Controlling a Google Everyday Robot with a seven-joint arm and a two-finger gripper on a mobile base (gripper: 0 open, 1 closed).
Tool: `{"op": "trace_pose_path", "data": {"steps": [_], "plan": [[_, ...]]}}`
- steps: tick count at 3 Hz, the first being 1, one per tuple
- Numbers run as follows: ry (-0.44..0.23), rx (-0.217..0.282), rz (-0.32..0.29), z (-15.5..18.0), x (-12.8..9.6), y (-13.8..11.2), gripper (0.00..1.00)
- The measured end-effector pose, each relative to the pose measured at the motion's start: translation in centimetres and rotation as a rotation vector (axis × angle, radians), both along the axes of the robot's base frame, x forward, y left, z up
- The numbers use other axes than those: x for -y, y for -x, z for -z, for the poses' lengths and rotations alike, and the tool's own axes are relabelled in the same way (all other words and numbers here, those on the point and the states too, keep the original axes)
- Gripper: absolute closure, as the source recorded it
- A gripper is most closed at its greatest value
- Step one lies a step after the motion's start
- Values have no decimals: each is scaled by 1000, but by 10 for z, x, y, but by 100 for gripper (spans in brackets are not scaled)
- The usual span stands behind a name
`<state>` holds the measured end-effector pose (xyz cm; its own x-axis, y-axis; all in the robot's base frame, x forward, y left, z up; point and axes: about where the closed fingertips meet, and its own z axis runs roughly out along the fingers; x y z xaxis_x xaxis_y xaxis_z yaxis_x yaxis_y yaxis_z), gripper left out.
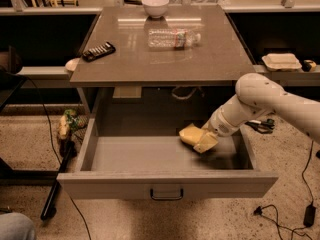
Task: Place sponge into top drawer
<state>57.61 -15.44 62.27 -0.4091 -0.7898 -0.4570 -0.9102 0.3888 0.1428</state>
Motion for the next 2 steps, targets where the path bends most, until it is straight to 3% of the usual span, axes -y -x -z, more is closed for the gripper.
{"op": "trace_pose_path", "data": {"steps": [1, 2], "plan": [[-80, 32, 9, -22, 5, -4, 0], [-197, 100, -10, -73, 10, -10, 0]]}}
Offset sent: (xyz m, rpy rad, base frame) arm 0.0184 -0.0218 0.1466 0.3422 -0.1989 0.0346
